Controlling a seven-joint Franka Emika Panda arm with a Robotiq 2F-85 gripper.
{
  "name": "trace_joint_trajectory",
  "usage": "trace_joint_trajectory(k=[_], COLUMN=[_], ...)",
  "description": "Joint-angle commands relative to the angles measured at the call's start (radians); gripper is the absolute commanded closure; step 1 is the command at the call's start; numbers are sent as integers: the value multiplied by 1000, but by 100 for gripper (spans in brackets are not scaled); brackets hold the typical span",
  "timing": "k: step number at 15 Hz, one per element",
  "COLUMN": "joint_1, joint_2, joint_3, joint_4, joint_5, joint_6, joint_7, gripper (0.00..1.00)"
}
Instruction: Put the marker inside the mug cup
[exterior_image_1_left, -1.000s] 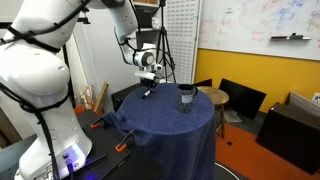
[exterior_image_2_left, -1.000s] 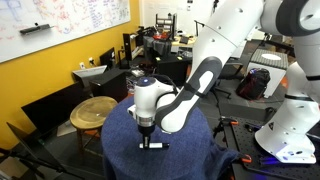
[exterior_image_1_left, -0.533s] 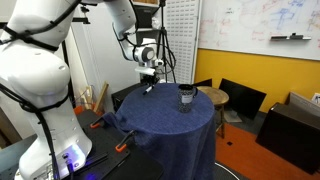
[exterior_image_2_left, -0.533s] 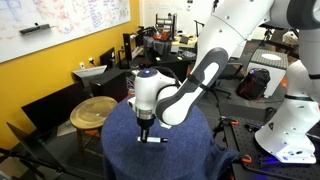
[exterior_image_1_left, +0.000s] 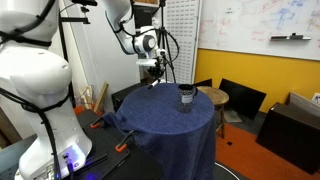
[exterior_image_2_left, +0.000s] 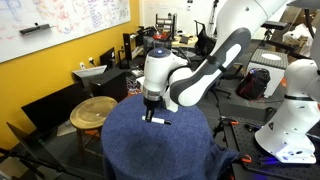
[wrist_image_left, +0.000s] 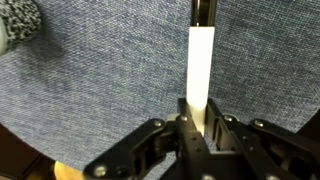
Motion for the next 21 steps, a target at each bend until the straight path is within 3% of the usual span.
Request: trace_joint_trajectory(k=[1,8,17,18,21], joint_1=[21,-20,-122,-98,-111], joint_2=[-135,-270,-357,-361,-372], joint_3=[-55,-70,-57,-91,-106], joint_4=[-101,-149,-170,-171,-173], joint_5=[-123,-351,-565,-591,-668], joint_6=[-2,-33,24,31,47], joint_7=[101,247,477,511,602], gripper=[95,95,95,95,95])
